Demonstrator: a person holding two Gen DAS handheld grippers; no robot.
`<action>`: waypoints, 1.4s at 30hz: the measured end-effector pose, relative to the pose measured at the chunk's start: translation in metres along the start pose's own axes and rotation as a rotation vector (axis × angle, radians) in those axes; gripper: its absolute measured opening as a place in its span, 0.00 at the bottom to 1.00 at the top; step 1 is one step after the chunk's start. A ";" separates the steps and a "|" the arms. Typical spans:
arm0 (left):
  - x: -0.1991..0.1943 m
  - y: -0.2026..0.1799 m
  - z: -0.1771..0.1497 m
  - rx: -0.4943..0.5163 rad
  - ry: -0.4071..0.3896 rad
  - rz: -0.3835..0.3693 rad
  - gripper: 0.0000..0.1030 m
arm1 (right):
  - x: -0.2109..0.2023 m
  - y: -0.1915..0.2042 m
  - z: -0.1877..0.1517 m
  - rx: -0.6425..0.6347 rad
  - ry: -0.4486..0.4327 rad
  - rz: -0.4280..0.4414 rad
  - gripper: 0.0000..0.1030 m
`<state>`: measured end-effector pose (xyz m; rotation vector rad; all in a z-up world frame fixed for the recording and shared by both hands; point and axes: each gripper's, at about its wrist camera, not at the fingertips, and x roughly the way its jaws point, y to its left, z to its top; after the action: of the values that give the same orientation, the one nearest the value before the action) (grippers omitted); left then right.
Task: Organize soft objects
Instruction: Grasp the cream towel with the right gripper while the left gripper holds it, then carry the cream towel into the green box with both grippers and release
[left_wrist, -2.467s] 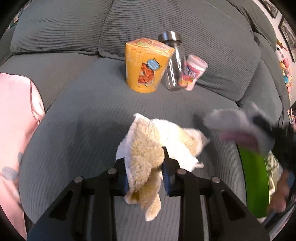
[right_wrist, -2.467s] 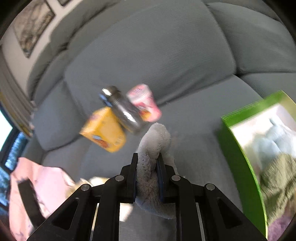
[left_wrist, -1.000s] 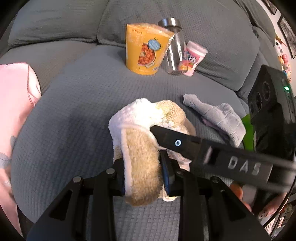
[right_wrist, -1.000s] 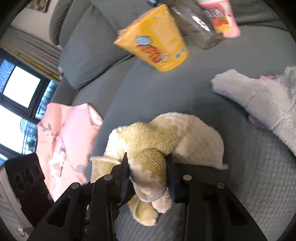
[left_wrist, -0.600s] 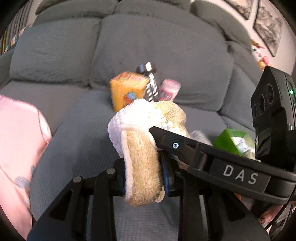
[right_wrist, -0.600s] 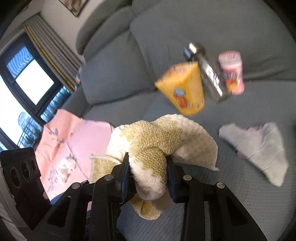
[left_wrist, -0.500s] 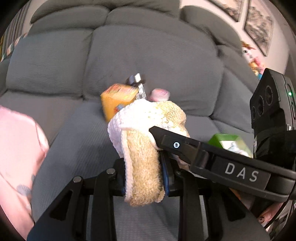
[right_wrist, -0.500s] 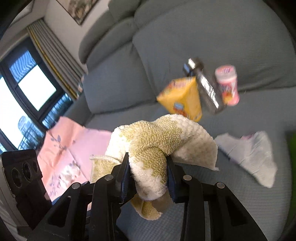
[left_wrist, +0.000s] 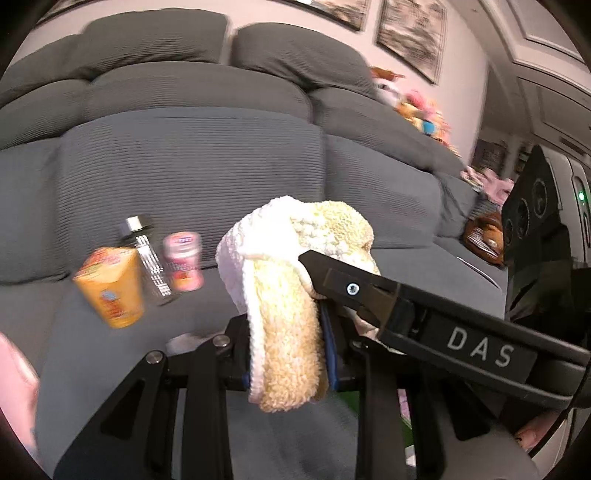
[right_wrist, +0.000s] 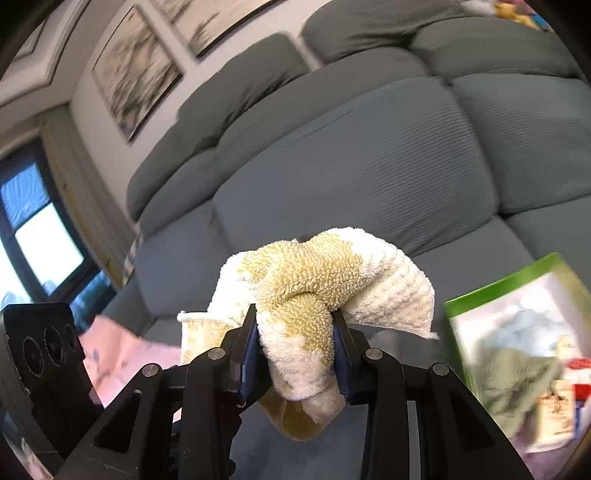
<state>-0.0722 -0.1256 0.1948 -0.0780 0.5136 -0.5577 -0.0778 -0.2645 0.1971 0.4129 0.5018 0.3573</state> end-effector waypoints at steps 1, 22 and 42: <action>0.011 -0.011 0.003 0.018 0.013 -0.031 0.24 | -0.006 -0.008 0.002 0.012 -0.015 -0.021 0.37; 0.187 -0.087 -0.026 0.056 0.430 -0.249 0.32 | -0.008 -0.213 -0.029 0.579 0.040 -0.234 0.37; 0.130 -0.057 -0.012 -0.024 0.340 -0.240 0.83 | -0.022 -0.209 -0.022 0.534 -0.047 -0.487 0.61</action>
<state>-0.0115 -0.2412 0.1388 -0.0683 0.8494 -0.8058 -0.0599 -0.4471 0.0917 0.7911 0.6311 -0.2667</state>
